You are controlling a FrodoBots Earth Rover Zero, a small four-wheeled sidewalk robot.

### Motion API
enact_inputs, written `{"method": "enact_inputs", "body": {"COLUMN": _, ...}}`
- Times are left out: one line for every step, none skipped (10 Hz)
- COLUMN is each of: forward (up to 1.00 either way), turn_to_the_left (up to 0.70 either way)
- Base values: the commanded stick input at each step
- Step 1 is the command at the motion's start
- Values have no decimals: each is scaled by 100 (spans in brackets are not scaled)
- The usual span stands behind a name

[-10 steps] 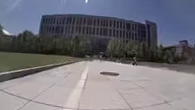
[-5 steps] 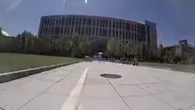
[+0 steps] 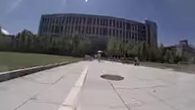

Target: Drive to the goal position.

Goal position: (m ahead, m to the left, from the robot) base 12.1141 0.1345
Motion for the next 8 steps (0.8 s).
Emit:
{"method": "enact_inputs", "body": {"forward": 70, "turn_to_the_left": 0}}
{"method": "enact_inputs", "body": {"forward": 70, "turn_to_the_left": 0}}
{"method": "enact_inputs", "body": {"forward": 70, "turn_to_the_left": 0}}
{"method": "enact_inputs", "body": {"forward": 70, "turn_to_the_left": 0}}
{"method": "enact_inputs", "body": {"forward": 70, "turn_to_the_left": 0}}
{"method": "enact_inputs", "body": {"forward": 70, "turn_to_the_left": 0}}
{"method": "enact_inputs", "body": {"forward": 70, "turn_to_the_left": 0}}
{"method": "enact_inputs", "body": {"forward": 70, "turn_to_the_left": 0}}
